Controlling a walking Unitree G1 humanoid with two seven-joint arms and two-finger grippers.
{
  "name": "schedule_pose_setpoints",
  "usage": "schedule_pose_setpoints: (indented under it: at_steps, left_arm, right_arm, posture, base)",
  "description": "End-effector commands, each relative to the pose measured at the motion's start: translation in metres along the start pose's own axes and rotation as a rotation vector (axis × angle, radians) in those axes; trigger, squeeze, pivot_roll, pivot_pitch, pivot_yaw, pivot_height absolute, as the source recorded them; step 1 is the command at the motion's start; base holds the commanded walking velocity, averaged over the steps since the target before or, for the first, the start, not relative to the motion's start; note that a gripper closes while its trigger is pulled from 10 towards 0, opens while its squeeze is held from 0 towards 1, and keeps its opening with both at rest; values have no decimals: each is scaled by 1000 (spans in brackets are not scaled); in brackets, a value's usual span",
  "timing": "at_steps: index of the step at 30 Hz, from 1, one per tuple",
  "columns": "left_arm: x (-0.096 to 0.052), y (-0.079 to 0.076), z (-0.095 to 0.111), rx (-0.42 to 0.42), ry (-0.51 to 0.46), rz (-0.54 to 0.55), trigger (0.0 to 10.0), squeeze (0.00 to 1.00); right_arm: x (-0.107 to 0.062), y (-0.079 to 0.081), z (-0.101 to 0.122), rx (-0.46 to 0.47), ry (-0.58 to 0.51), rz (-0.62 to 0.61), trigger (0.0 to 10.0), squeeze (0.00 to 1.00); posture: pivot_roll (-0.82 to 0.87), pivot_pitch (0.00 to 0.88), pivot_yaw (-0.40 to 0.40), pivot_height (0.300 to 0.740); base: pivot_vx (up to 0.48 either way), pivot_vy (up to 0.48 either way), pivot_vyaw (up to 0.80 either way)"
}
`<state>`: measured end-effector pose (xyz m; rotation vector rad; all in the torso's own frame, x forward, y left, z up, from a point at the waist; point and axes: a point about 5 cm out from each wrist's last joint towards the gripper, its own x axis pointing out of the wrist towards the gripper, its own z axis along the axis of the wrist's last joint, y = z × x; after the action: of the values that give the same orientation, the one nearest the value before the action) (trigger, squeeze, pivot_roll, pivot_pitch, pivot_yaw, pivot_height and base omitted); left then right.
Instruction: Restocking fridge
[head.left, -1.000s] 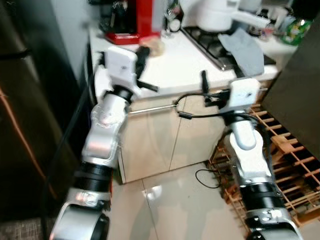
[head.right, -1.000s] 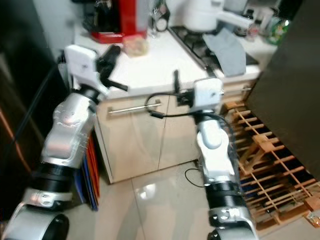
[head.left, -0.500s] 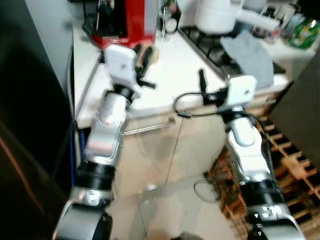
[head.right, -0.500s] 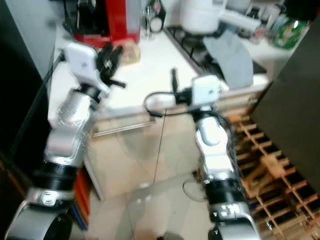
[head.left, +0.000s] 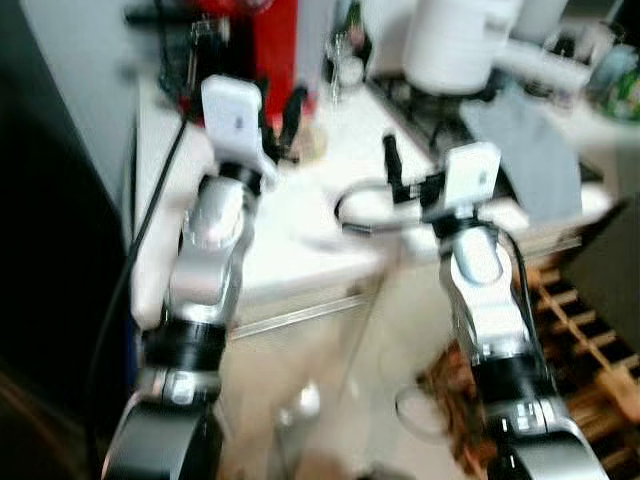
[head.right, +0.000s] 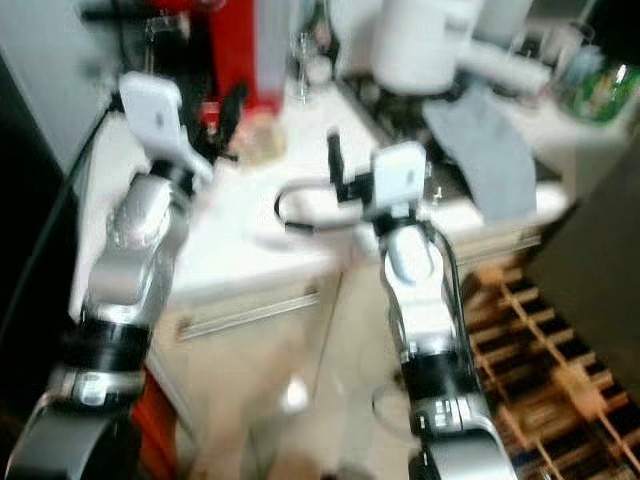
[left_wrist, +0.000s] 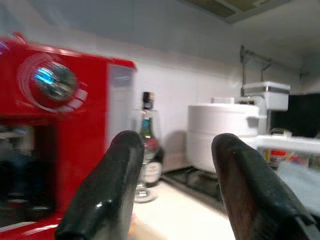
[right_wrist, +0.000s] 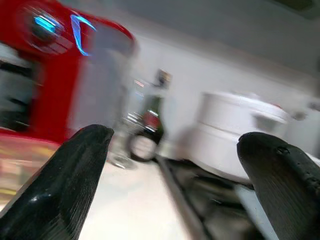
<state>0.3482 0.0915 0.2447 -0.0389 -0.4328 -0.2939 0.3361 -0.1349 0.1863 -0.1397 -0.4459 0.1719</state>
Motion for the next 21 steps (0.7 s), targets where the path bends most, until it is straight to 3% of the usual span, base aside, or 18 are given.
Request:
schedule_pose_setpoints:
  at_steps: [1, 3, 4, 8, 15, 21]
  left_arm:
    - [7, 15, 9, -1, -16, 91, 10000, 1000]
    - [8, 17, 9, 0, -10, 108, 10000, 1000]
    - [11, 24, 8, 9, 4, 146, 10000, 0]
    - [23, 39, 6, 60, 50, 200, 10000, 0]
    - [43, 39, -12, 115, 179, 129, 10000, 0]
    - [46, 42, -17, 100, 212, 118, 10000, 0]
  right_arm:
    - [4, 1, 5, 7, -19, -7, 10000, 1000]
    - [4, 1, 5, 6, -18, -5, 10000, 1000]
    - [3, 1, 5, 12, -17, -3, 10000, 0]
    - [0, 4, 5, 23, -15, 1, 10000, 0]
    - [-6, 4, 5, 28, -1, -5, 10000, 0]
    - [-9, 2, 7, 56, 8, -23, 10000, 0]
  posture:
    - [4, 0, -49, 740]
    - [4, 0, -49, 740]
    - [0, 0, -48, 740]
    - [-4, 0, -47, 740]
    - [-35, 0, -38, 740]
    - [-50, 0, -28, 740]
  base:
    - [480, 0, 0]
    - [480, 0, 0]
    - [0, 0, 0]
    - [0, 0, 0]
    - [0, 0, 0]
    - [0, 0, 0]
